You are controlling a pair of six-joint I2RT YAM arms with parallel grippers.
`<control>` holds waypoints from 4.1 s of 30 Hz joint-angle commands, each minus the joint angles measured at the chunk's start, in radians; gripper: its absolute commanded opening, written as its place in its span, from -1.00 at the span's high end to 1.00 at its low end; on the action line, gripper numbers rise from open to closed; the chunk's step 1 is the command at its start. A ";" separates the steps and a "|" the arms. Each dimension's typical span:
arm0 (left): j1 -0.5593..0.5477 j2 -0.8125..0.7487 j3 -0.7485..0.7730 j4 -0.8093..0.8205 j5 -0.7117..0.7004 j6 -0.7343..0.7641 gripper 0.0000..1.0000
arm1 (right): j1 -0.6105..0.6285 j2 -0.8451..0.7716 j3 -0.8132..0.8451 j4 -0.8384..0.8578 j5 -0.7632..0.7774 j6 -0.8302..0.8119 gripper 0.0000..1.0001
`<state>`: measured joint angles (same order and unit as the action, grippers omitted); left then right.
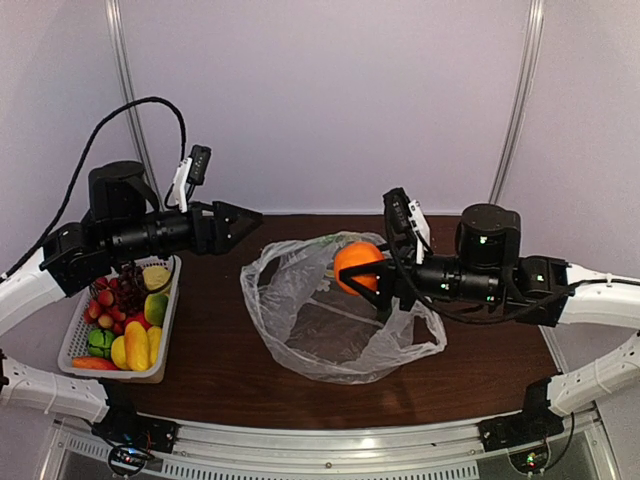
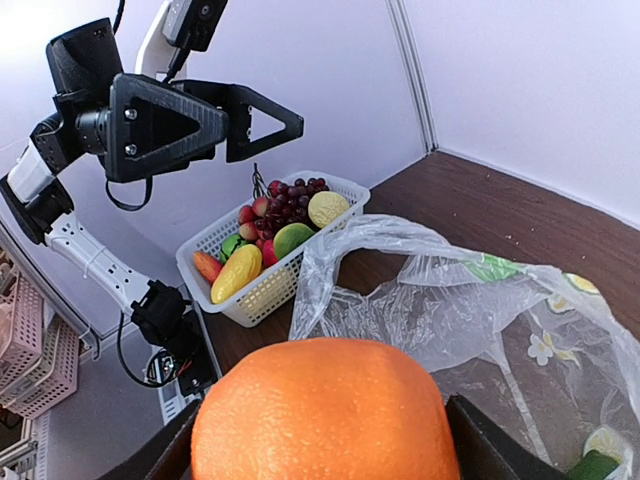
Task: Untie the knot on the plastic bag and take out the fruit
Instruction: Pass from the right arm to the left, then place the fake fruit in the bin.
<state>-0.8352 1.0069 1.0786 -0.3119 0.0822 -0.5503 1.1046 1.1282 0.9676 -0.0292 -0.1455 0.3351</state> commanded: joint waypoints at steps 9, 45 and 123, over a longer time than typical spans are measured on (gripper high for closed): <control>-0.145 0.178 0.102 0.259 0.289 -0.183 -0.84 | 0.058 -0.016 0.028 0.027 0.238 -0.158 -0.52; -0.174 0.402 0.099 0.479 0.443 -0.360 -0.85 | 0.152 0.083 0.115 0.005 0.371 -0.266 -0.55; 1.136 -0.264 -0.383 -0.338 0.078 -0.079 0.46 | 0.081 -0.136 -0.076 -0.168 0.588 -0.084 -1.00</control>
<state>0.2905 0.8070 0.7277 -0.6373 0.3042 -0.5610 1.2022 1.0252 0.9089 -0.1734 0.4236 0.2363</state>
